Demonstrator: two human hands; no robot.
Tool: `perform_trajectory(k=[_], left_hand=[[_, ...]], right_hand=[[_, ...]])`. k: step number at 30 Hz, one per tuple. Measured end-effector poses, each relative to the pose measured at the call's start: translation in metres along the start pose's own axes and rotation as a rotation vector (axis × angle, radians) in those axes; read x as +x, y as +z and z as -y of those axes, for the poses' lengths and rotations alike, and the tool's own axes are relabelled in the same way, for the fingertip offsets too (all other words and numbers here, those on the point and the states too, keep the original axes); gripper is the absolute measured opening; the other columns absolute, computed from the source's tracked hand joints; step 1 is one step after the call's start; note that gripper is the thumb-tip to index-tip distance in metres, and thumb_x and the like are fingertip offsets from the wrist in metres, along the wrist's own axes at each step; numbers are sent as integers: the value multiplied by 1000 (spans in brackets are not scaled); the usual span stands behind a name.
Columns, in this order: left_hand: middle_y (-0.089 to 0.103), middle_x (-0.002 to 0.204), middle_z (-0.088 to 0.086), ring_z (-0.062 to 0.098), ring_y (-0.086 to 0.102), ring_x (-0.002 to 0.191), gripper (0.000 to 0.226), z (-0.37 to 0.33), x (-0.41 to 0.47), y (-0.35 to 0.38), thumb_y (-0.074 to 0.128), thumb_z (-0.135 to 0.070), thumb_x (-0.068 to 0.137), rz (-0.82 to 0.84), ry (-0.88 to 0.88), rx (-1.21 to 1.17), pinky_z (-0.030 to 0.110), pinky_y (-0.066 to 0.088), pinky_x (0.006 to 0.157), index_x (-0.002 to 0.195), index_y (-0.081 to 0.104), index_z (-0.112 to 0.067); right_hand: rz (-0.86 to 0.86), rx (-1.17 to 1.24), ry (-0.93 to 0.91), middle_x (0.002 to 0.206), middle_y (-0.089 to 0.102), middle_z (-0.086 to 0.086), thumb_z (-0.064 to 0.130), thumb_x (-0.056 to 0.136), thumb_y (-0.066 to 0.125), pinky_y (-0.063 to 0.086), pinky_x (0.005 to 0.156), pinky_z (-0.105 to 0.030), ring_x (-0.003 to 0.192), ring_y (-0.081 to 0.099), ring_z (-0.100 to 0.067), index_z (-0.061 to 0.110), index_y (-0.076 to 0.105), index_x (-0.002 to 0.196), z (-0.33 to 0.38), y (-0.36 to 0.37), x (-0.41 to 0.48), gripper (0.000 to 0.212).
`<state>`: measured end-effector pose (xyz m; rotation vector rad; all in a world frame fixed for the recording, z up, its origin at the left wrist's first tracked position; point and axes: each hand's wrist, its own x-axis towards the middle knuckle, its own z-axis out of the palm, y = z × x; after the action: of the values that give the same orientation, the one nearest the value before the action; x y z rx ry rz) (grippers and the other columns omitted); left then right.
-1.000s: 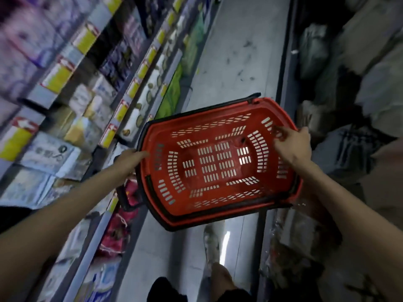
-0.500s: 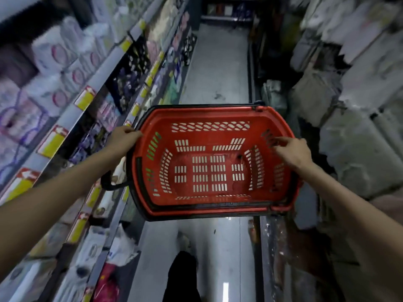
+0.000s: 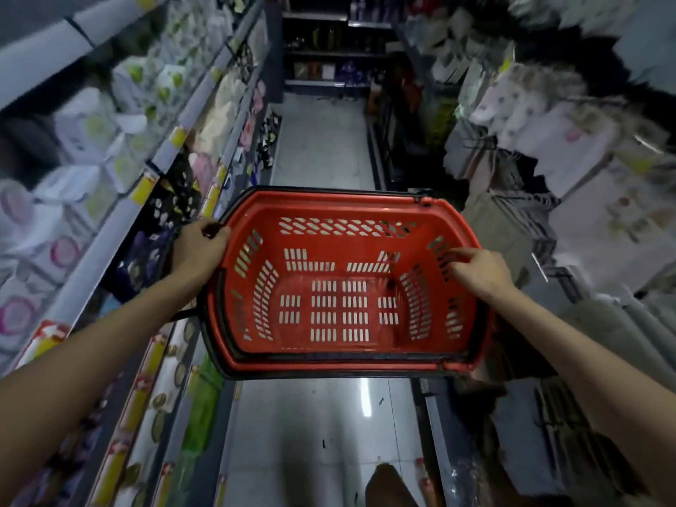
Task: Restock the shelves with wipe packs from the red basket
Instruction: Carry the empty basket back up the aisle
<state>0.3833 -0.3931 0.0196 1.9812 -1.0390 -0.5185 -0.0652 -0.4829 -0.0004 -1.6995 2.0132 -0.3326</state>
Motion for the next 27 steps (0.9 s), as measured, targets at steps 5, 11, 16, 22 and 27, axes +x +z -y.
perform_trajectory(k=[5, 11, 16, 22, 27], left_hand=[[67, 133, 18, 38, 63, 121, 42, -26, 100, 46, 59, -30, 104, 64, 42, 107, 42, 48, 99, 138, 62, -6], [69, 128, 22, 39, 64, 114, 36, -64, 212, 105, 55, -26, 107, 130, 143, 259, 38, 45, 86, 129, 67, 0], [70, 128, 21, 35, 66, 117, 35, -93, 298, 144, 63, -25, 103, 126, 50, 214, 32, 42, 91, 128, 70, -1], [66, 139, 16, 32, 64, 126, 60, -97, 405, 177, 73, -41, 91, 117, -58, 111, 50, 47, 113, 140, 63, -6], [63, 143, 17, 35, 61, 128, 51, -99, 499, 211, 70, -31, 99, 112, -92, 96, 50, 45, 115, 142, 62, -6]], right_hand=[[-24, -4, 15, 134, 67, -11, 47, 76, 52, 49, 102, -39, 123, 61, -35, 36, 68, 132, 30, -10, 90, 59], [6, 11, 17, 135, 66, -12, 50, 79, 50, 49, 105, -42, 125, 60, -36, 39, 68, 129, 56, -15, 232, 54], [35, -18, -16, 134, 66, -14, 45, 82, 51, 48, 107, -43, 129, 55, -38, 39, 68, 130, 87, -22, 337, 51], [12, -32, -60, 132, 66, -11, 25, 91, 56, 54, 92, -38, 113, 65, -31, 37, 69, 129, 128, -16, 457, 42], [-1, -50, -86, 128, 69, -11, 12, 89, 56, 56, 70, -32, 94, 70, -27, 35, 69, 130, 169, -2, 548, 48]])
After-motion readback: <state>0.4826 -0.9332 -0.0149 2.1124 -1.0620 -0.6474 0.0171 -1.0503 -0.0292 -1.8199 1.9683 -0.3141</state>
